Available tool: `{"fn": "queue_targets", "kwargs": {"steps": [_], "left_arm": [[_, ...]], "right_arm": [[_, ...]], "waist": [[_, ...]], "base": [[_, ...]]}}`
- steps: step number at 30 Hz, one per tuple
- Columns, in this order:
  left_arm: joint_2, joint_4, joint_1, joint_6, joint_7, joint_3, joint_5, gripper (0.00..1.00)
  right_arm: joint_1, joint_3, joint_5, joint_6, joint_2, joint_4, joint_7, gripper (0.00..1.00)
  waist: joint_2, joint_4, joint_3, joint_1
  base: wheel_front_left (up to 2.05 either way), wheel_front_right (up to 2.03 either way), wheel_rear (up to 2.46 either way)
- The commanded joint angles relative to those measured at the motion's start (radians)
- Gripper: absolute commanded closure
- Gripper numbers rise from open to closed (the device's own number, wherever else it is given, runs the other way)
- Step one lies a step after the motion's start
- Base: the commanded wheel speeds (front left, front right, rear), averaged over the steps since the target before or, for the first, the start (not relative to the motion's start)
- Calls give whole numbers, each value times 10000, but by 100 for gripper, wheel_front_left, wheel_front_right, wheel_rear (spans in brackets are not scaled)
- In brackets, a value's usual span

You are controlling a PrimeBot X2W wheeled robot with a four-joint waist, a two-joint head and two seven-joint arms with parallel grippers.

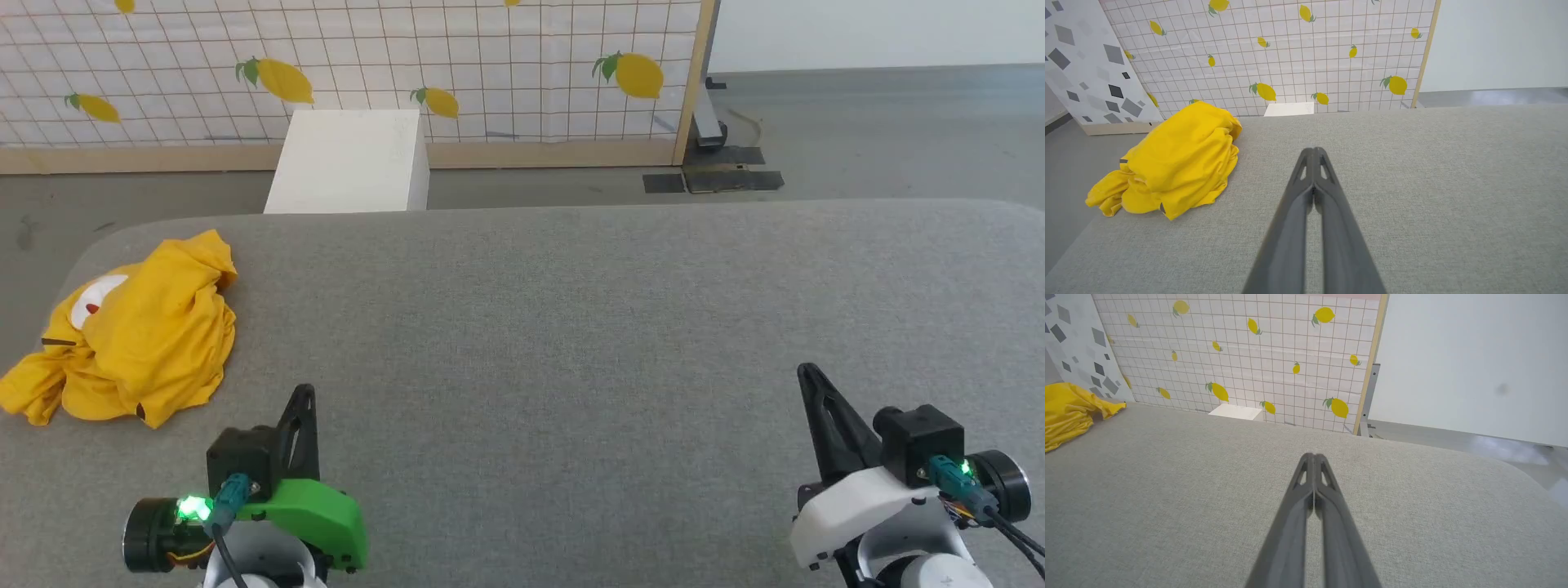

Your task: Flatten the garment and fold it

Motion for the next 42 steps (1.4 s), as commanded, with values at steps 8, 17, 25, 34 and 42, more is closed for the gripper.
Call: {"fn": "queue_targets", "kwargs": {"steps": [8, 17, 25, 34, 42], "left_arm": [[-38, 26, -176, 66, 14, 32, 105, 100], [-38, 26, -176, 66, 14, 32, 105, 100], [-38, 26, -176, 66, 14, 32, 105, 100], [2, -5, 15, -2, -3, -21, -24, 0], [2, -95, 82, -54, -159, 40, -83, 0]], "right_arm": [[-158, 14, 7, -19, 5, -51, 1, 100], [-158, 14, 7, -19, 5, -51, 1, 100], [-158, 14, 7, -19, 5, -51, 1, 100], [6, -7, 4, 0, 0, 11, -3, 0], [25, -80, 244, -1, 0, 94, -159, 0]], "waist": [[0, 0, 0, 0], [0, 0, 0, 0], [0, 0, 0, 0], [0, 0, 1, 0], [0, -7, 19, 0]], "base": [[0, 0, 0], [0, 0, 0], [0, 0, 0], [0, 0, 0], [0, 0, 0]]}}
